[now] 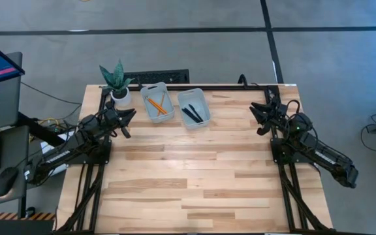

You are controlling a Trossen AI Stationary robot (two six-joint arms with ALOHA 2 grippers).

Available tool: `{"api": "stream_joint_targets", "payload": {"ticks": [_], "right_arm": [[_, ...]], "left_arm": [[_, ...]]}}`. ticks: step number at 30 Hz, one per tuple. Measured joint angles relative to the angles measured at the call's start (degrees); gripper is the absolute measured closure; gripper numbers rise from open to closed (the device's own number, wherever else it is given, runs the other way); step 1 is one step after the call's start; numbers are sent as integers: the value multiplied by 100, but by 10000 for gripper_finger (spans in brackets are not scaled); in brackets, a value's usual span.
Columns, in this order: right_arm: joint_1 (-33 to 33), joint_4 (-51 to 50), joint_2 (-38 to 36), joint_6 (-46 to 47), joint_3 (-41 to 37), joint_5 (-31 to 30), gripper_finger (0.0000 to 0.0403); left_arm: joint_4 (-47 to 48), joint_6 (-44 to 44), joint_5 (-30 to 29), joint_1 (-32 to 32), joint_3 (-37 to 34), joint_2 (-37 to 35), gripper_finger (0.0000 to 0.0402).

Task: Sort pens & pencils
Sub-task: Return to Home Position

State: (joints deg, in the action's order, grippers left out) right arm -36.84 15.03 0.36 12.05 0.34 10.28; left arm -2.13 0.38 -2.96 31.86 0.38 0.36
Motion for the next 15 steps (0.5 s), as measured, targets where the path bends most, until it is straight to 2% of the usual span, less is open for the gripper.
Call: {"api": "stream_joint_targets", "payload": {"ticks": [15], "right_arm": [[0,0,0,0,0,0,265]], "left_arm": [[0,0,0,-1,0,0,349]]}}
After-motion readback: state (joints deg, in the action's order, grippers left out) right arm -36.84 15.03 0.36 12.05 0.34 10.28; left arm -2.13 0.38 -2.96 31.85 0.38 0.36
